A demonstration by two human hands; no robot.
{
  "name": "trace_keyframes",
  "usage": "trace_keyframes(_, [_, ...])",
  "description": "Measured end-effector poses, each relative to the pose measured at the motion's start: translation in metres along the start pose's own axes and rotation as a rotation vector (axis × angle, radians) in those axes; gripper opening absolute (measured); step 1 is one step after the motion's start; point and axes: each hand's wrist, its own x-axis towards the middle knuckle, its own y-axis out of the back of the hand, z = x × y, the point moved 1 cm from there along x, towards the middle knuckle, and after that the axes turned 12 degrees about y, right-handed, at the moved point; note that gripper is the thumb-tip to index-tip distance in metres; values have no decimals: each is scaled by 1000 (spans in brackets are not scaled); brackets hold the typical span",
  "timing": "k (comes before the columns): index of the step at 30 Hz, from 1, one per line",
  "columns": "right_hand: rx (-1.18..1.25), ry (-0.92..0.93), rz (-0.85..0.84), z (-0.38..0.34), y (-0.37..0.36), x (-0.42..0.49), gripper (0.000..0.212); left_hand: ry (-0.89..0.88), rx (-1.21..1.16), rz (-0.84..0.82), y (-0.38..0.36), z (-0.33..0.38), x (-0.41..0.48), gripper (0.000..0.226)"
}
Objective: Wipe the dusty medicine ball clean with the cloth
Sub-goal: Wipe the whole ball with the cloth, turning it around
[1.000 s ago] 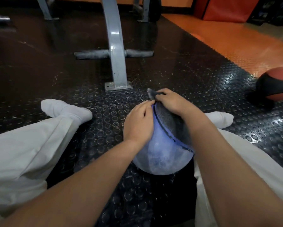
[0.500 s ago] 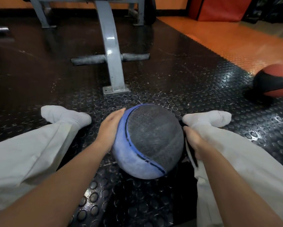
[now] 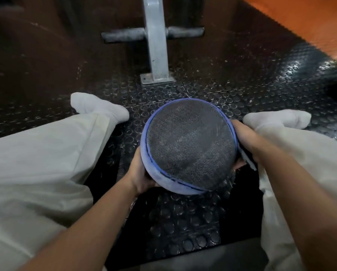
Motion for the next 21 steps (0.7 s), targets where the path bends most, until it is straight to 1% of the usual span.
trace_keyframes(3, [108, 36, 76, 7, -4, -1, 56, -89, 111, 5, 5, 5, 9, 48])
trace_keyframes(4, [157, 67, 124, 11, -6, 0, 53, -107, 171, -7, 4, 9, 8, 48])
trace_keyframes(6, [252, 129, 188, 15, -12, 1, 45, -142, 205, -37, 4, 21, 2, 52])
trace_keyframes(7, [294, 154, 187, 13, -17, 1, 43, -181, 205, -49, 4, 27, -2, 54])
trace_keyframes(9, [333, 196, 127, 1, -28, -2, 40, -255, 187, -55, 4, 39, -8, 54])
trace_keyframes(11, [307, 278, 45, -12, -39, -3, 35, -339, 196, -34, 0, 49, -16, 52])
trace_keyframes(12, [269, 316, 39, -21, -44, -5, 37, -395, 208, -3, -2, 53, -23, 50])
trace_keyframes(14, [182, 386, 76, -31, -48, -8, 56, -535, 281, 74, -1, 56, -27, 59])
trace_keyframes(15, [112, 449, 105, -35, -48, -12, 52, -602, 359, 104, 2, 55, -25, 65])
trace_keyframes(16, [18, 528, 125, -40, -49, -18, 39, -658, 423, 134, 1, 52, -27, 64])
trace_keyframes(17, [-112, 604, 145, -48, -51, -27, 25, -701, 458, 142, -1, 48, -28, 54])
trace_keyframes(18, [-239, 677, 169, -54, -54, -36, 22, -740, 498, 142, -4, 45, -30, 44])
trace_keyframes(19, [-356, 752, 196, -58, -57, -45, 25, -776, 549, 128, -7, 42, -31, 38])
trace_keyframes(21, [-519, 899, 260, -62, -64, -61, 31, -803, 660, 70, -15, 42, -32, 39])
